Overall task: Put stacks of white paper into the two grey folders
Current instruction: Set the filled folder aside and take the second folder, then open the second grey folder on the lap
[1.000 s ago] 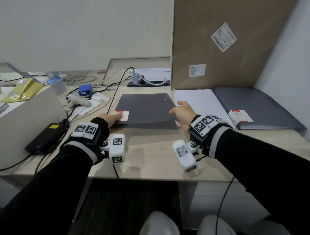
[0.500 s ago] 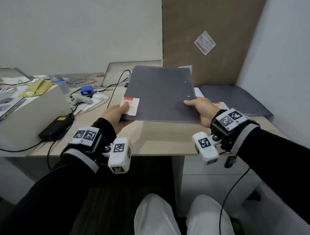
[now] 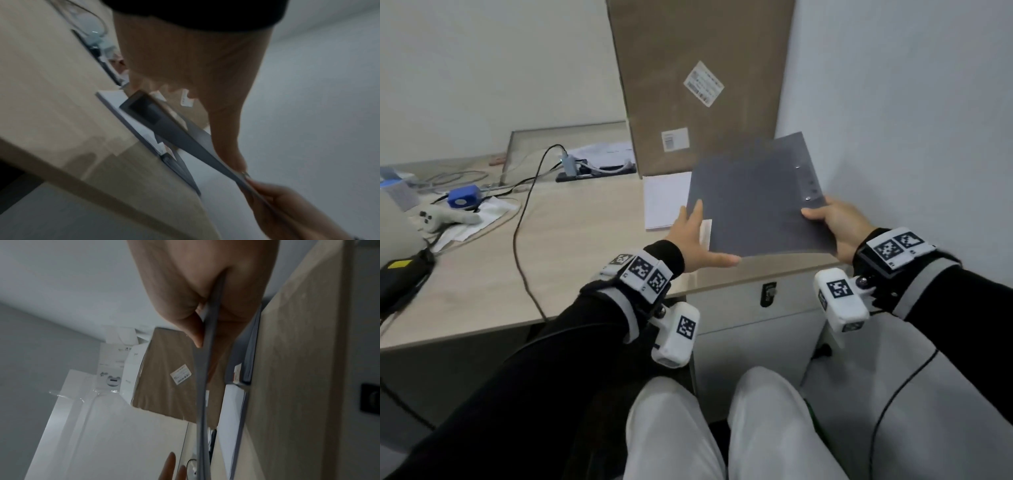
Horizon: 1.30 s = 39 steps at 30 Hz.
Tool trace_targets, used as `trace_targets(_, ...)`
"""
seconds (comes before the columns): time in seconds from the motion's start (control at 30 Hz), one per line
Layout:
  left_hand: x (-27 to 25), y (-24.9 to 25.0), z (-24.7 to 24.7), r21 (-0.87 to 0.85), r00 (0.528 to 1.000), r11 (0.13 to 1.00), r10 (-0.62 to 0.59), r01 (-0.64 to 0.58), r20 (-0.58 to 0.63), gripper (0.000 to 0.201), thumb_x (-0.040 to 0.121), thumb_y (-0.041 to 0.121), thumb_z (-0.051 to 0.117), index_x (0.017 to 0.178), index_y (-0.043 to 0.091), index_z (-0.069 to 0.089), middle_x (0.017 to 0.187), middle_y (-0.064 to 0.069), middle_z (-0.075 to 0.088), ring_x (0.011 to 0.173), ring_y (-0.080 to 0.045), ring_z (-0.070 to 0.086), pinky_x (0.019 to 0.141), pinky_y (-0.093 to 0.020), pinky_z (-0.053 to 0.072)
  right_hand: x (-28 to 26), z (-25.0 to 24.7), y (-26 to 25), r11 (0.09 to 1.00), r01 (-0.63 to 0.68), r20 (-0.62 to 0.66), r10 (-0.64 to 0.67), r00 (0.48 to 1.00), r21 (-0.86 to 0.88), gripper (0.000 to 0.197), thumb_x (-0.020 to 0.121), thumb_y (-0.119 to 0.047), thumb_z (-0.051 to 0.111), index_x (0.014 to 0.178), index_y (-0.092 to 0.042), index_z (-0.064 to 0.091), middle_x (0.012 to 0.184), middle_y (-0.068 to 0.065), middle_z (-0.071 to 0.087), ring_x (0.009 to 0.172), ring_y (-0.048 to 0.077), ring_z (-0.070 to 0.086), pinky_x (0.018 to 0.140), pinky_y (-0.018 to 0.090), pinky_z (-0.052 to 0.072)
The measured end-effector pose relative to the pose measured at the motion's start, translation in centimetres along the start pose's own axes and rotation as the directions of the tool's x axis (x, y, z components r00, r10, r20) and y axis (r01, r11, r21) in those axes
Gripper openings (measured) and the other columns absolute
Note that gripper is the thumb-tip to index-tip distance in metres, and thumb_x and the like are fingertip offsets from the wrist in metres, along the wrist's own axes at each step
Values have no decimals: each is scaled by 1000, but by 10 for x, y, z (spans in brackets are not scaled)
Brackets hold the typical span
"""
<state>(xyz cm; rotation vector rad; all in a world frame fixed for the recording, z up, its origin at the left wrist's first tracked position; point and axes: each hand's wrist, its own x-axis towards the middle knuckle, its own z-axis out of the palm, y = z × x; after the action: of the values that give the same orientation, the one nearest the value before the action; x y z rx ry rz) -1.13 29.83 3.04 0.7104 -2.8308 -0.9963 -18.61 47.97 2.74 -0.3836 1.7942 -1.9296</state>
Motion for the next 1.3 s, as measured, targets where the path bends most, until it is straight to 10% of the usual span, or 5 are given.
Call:
trace_targets(0.2, 7, 32, 39, 210, 997, 975, 69, -77, 45, 102, 74, 58, 64, 152, 26, 7, 160, -13, 4, 148, -32, 1, 121, -43, 12, -17, -41, 7, 997, -60, -51, 63, 997, 55, 29, 93, -1, 44, 115, -16, 57, 67, -4, 74, 54, 9, 70, 47, 21, 55)
trace_targets(0.57, 3, 31, 73, -175, 982, 967, 179, -186, -52, 66, 94, 41, 47, 150, 21, 20, 155, -6, 25, 142, -24, 29, 115, -29, 25, -27, -66, 18, 969, -195, -15, 199, 980, 150, 38, 90, -55, 44, 97, -24, 67, 88, -1, 72, 74, 17, 69, 68, 31, 55)
trace_targets(0.7, -4, 31, 69, -409, 969, 890, 117, -200, -219, 53, 99, 36, 35, 148, 17, 29, 152, -1, 35, 141, -15, 31, 104, -13, 20, -24, -68, 19, 975, -218, -119, 213, 970, -30, 27, 94, -29, 52, 114, -13, 63, 87, 4, 71, 74, 19, 67, 76, 35, 56)
trace_targets(1.07, -23, -2, 38, -921, 882, 354, -471, 165, -22, 28, 92, 10, 41, 114, 6, 57, 107, -16, 59, 89, -33, 60, 76, -52, 55, -8, -79, 34, 846, -153, -238, 31, 971, -511, 46, 78, -7, 66, 118, -26, 52, 120, 11, 62, 107, 32, 63, 95, 48, 51)
trace_targets(1.3, -60, -47, 32, -607, 827, 570, -463, 553, 318, 42, 95, 40, 32, 88, 8, 58, 83, -8, 66, 71, -19, 60, 61, -26, 45, -28, -53, 40, 979, -82, -252, 34, 967, -184, 52, 83, 15, 43, 119, -18, 61, 101, 16, 67, 60, 19, 69, 65, 36, 60)
